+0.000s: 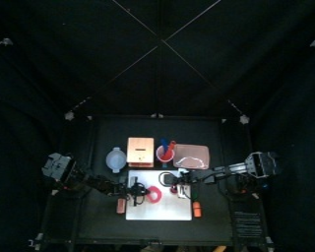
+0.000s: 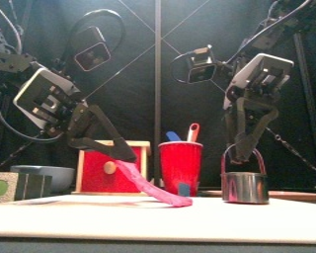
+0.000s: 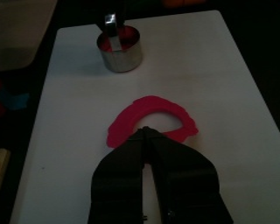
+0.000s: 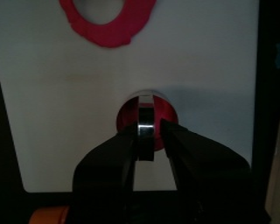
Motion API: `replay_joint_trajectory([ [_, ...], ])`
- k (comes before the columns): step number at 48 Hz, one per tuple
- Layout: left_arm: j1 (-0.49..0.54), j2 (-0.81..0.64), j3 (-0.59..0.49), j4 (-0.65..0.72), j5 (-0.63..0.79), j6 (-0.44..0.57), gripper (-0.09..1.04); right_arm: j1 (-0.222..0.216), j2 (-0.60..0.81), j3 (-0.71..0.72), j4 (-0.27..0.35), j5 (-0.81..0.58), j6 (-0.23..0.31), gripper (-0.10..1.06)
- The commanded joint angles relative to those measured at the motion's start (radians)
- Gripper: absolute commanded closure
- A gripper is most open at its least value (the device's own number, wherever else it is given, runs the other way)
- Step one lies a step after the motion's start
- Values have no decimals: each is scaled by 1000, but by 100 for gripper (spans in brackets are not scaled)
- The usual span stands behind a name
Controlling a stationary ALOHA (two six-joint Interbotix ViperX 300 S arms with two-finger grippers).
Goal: Get the cutter from the drawer then cut the dough then place the extra dough in the bowl
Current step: Place the extra dough in the bowl
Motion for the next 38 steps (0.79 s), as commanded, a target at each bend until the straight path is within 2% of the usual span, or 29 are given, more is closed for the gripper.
replay_joint_trajectory([
  [1, 5, -25, -8, 3, -6, 2, 49, -2, -37, -12, -14, -8, 17, 22],
  [9, 5, -38, -8, 2, -6, -3, 49, 0, -37, -17, -9, -11, 41, 8],
  [13, 5, -51, -5, -5, -6, -5, 49, 2, -37, -21, -8, -25, 41, 6],
  [33, 5, -106, 25, -67, -6, -5, 47, 3, -37, -18, -8, -104, 41, 5],
  [38, 6, -89, 15, -101, 9, -2, 40, 3, -37, -18, -8, -110, 41, 5],
])
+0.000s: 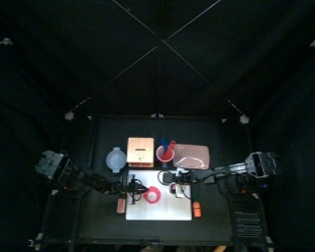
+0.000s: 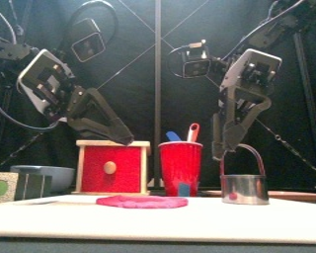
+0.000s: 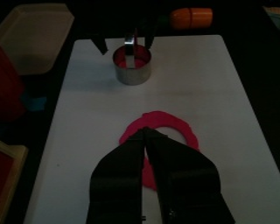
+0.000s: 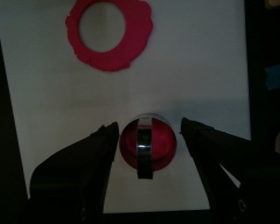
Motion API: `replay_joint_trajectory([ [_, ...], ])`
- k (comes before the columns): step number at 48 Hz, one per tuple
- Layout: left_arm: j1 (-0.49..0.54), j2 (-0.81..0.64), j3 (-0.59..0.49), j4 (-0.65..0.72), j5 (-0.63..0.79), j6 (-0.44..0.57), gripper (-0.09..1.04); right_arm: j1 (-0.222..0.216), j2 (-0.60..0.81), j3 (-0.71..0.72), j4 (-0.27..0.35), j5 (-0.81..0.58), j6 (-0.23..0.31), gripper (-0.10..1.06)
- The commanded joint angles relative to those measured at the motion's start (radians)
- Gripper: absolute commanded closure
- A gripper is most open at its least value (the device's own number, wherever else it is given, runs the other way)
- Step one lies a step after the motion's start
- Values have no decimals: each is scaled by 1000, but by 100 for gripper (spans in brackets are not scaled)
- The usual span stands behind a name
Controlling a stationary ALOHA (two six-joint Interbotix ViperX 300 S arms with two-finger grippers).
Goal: Get the cutter from the drawer then cut the dough then place the extra dough in the bowl
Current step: Place the extra dough in the bowl
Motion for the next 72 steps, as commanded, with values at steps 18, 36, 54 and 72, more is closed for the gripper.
replay_joint_trajectory([
  [18, 117, 58, -149, -61, 310, 133, 0, -5, -18, -20, 5, -40, 2, 5],
  [36, 155, 78, -218, -29, 456, 284, 0, -3, 0, -21, 6, -41, 2, 5],
  [54, 169, 129, -233, 5, 483, 296, 1, -5, 9, -23, 6, -41, 2, 5],
  [72, 167, 147, -233, 18, 511, 298, 23, -5, 9, -17, 15, -41, 3, 5],
])
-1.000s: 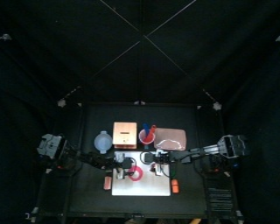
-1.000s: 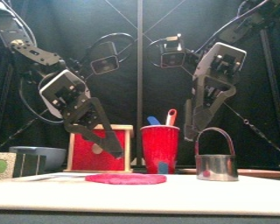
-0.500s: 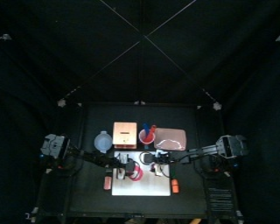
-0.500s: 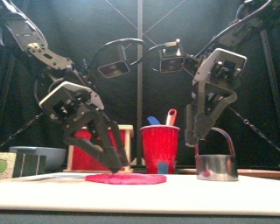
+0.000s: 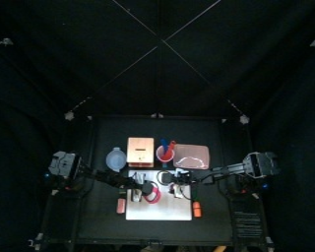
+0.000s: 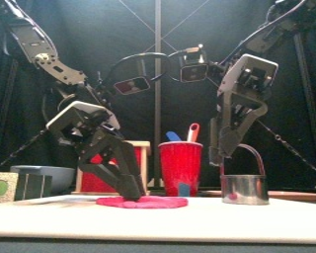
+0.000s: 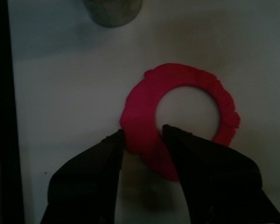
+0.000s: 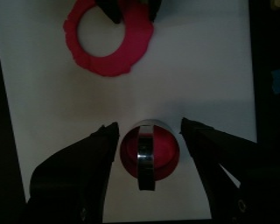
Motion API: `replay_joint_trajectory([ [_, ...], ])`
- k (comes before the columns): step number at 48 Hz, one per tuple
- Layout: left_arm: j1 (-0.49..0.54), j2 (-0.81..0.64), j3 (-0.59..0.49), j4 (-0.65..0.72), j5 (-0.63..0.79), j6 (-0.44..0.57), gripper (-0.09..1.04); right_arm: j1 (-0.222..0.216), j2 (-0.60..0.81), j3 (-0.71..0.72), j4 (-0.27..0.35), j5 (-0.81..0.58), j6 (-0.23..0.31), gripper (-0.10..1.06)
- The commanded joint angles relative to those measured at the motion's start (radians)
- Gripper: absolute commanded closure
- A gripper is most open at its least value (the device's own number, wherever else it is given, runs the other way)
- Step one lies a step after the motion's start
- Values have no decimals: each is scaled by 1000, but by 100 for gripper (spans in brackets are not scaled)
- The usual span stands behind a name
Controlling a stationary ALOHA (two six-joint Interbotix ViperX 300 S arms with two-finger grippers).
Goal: Get the cutter from the drawer then cut the dough then place the extra dough in the bowl
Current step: Place the extra dough in the bowl
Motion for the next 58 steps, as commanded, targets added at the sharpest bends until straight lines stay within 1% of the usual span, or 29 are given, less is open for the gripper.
replay_joint_trajectory([
  [1, 0, 0, -15, 5, 18, 3, 24, -3, -20, -15, 2, -6, 2, 5],
  [14, -5, 5, -12, 6, 28, 3, 37, -5, -20, -14, 2, -6, 2, 5],
  [23, -8, -8, -12, 9, 21, 3, 38, -5, -20, -12, 6, -6, 2, 5],
  [29, -9, -51, -11, 11, 18, 3, 38, -5, -18, -9, 11, -6, 2, 5],
  [34, -9, -126, 0, 9, 18, 3, 38, -5, -20, -6, 17, -5, 2, 5],
  [41, -8, -247, 41, 9, 2, 2, 38, -5, -20, -6, 23, -2, 2, 5],
  [51, -2, -456, 163, 8, -98, 3, 38, -5, -20, -5, 25, -2, 2, 5],
  [58, 25, -647, 272, 6, -179, 3, 38, -5, -20, -5, 23, -2, 0, 5],
])
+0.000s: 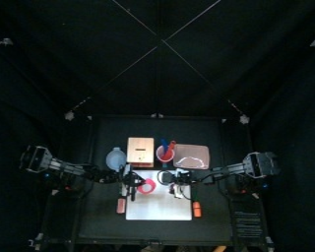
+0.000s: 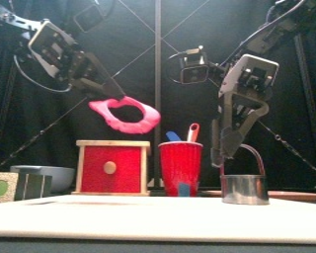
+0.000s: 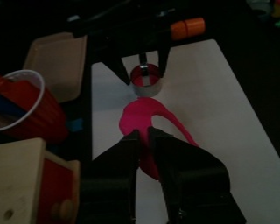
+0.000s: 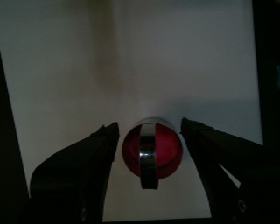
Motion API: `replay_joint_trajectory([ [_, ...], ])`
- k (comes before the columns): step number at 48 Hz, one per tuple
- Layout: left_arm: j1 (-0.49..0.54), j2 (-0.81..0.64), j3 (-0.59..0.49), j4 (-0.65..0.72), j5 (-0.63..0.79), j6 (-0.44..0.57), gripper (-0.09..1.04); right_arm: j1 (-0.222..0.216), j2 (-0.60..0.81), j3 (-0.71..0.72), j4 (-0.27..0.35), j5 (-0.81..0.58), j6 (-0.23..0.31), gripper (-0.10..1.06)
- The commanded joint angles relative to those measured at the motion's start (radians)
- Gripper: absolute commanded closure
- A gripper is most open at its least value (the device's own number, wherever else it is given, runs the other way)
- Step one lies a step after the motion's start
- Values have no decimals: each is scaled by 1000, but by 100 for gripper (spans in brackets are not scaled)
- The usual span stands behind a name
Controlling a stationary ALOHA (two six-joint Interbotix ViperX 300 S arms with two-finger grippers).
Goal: Get the cutter from the drawer then cut the dough then place the extra dough in the bowl
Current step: Place the extra dough in the bowl
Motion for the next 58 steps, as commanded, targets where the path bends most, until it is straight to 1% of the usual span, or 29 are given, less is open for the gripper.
replay_joint_trajectory([
  [1, 35, -156, 60, -3, -64, 3, 38, -5, -20, -9, 2, -3, 0, 5],
  [10, 172, -382, 170, -2, -71, 5, 38, -3, -20, -8, 2, -5, 0, 5],
  [17, 304, -525, 247, -3, -2, 3, 38, -3, -20, 0, 3, -5, 0, 5],
  [27, 437, -664, 322, 15, 129, 3, 38, -3, -20, 12, 14, -8, 0, 5],
  [35, 526, -678, 342, 23, 256, 3, 38, 0, -20, 21, 20, -8, 0, 5],
  [40, 545, -676, 325, 29, 272, 3, 38, 2, -20, 25, 26, -8, 0, 5],
  [48, 577, -664, 342, 60, 282, 2, 38, 5, -18, 26, 34, -8, 0, 5],
  [58, 581, -604, 359, 61, 276, 2, 38, 3, -18, 26, 34, -15, 0, 5],
])
